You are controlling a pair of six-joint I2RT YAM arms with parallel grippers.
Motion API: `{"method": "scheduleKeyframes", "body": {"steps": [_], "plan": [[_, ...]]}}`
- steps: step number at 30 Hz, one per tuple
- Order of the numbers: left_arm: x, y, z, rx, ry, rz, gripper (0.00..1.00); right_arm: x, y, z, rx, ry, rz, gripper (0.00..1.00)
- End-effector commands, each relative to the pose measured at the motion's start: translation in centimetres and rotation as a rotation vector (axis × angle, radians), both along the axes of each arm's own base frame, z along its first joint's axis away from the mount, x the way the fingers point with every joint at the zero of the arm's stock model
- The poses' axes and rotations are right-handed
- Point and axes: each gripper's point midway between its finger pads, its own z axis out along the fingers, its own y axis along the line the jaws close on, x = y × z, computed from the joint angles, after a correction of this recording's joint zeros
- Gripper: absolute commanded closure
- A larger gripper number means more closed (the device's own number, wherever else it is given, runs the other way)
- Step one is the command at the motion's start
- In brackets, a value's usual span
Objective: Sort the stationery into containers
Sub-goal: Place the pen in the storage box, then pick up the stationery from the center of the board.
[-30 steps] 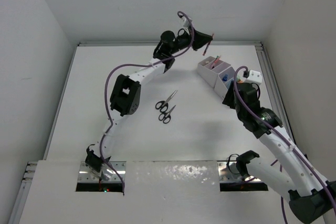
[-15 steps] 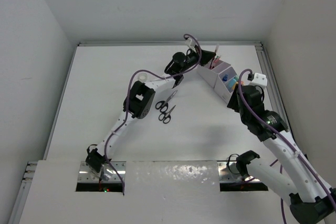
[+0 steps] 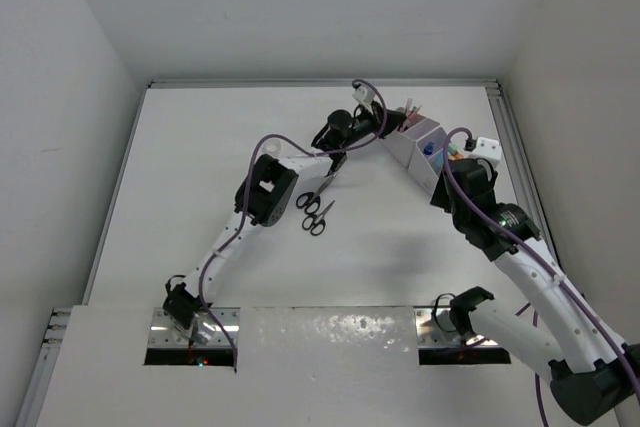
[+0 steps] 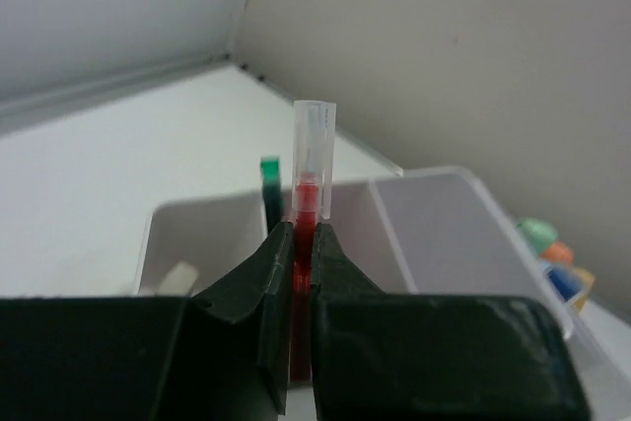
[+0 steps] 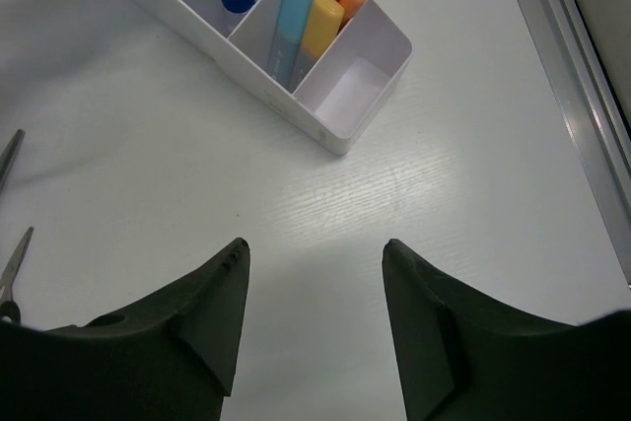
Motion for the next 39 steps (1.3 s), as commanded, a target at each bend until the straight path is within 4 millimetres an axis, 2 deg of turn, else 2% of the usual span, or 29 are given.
{"method": "scheduleKeyframes", "body": {"steps": [1,2,3,5,6,9,11,13,14,15,17,18,19,20,21,22,23,25,26,27,28,29,30,31,33,34,36,37,39], "plan": [[-1.0,-0.6,1.6,0.025,-0.072,-0.028,1.00,1.1,0.5,2.2,0.014,-0.065,0.011,0.44],[-0.9,-0.7,1.0,0.034,-0.064,-0.027,0.95,1.2,0.6,2.1,0.016,-0.065,0.013,0.44],[-0.7,-0.7,1.9,0.023,-0.080,-0.025,0.78,1.4,0.7,2.2,0.017,-0.068,0.017,0.44],[-0.7,-0.7,3.0,0.013,-0.102,-0.029,0.61,1.6,0.9,2.4,0.017,-0.067,0.029,0.44],[-0.7,-0.7,4.2,0.006,-0.129,-0.030,0.48,1.7,1.0,2.9,0.022,-0.077,0.031,0.44],[-0.8,-0.5,8.1,0.005,-0.210,-0.016,0.36,2.1,1.2,3.7,0.016,-0.085,0.039,0.43],[-0.6,0.3,12.8,-0.016,-0.279,0.010,0.32,2.3,1.3,4.0,0.017,-0.090,0.040,0.44],[0.1,1.1,15.8,-0.016,-0.286,0.040,0.29,2.7,1.6,4.3,0.027,-0.103,0.043,0.43],[0.7,2.5,18.7,-0.041,-0.323,0.068,0.26,3.1,1.9,4.6,0.040,-0.123,0.049,0.43],[1.1,3.4,20.1,-0.049,-0.332,0.086,0.26,3.4,2.1,4.8,0.048,-0.134,0.054,0.44],[2.1,6.4,24.2,-0.049,-0.351,0.134,0.30,3.9,3.2,5.0,0.072,-0.145,0.103,0.61],[2.9,7.5,23.9,0.001,-0.303,0.140,0.38,4.3,3.7,4.9,0.076,-0.136,0.119,0.74],[2.9,9.0,25.8,0.018,-0.308,0.146,0.54,4.5,4.1,4.8,0.082,-0.129,0.136,1.00],[4.2,12.0,26.6,0.063,-0.325,0.183,0.88,4.8,4.9,4.6,0.101,-0.118,0.164,1.00],[4.3,13.0,24.8,0.155,-0.269,0.140,1.00,5.2,5.3,4.9,0.109,-0.115,0.175,1.00],[3.9,14.9,25.9,0.204,-0.268,0.138,1.00,5.6,5.8,4.2,0.107,-0.086,0.188,1.00],[5.0,18.2,25.3,0.314,-0.304,0.175,1.00,5.8,6.4,3.8,0.115,-0.067,0.200,0.95],[3.7,22.1,21.7,0.542,-0.178,0.165,1.00,6.5,7.4,2.9,0.124,-0.030,0.215,0.74],[3.4,25.6,17.0,0.719,-0.100,0.159,0.89,6.8,8.2,2.7,0.140,-0.026,0.238,0.57],[2.9,28.2,17.1,0.800,-0.083,0.219,0.80,6.9,8.9,2.4,0.151,-0.017,0.250,0.53],[2.4,30.7,13.4,0.889,0.006,0.218,0.70,7.4,9.6,1.5,0.158,-0.002,0.258,0.50],[1.4,32.4,11.3,0.970,0.056,0.208,0.53,7.5,10.1,1.0,0.166,0.008,0.267,0.47],[1.1,34.6,11.1,1.017,0.097,0.274,0.47,7.5,11.2,0.7,0.189,0.022,0.301,0.47],[0.2,36.6,7.6,1.048,0.202,0.274,0.38,7.8,12.1,-0.2,0.197,0.046,0.320,0.46],[-0.3,38.6,6.3,1.053,0.256,0.330,0.37,7.9,14.0,-0.5,0.208,0.073,0.376,0.49],[-1.4,39.1,3.2,1.072,0.323,0.309,0.37,8.1,14.6,-0.6,0.203,0.086,0.394,0.50],[-1.6,39.5,1.5,1.113,0.328,0.327,0.50,8.1,15.7,-1.3,0.171,0.143,0.425,0.53],[-2.2,39.1,-0.5,1.147,0.349,0.316,0.60,7.8,15.6,-1.7,0.153,0.172,0.423,0.53],[-1.6,39.7,-2.5,1.203,0.366,0.375,0.64,7.7,16.1,-2.0,0.140,0.194,0.434,0.53]]}}
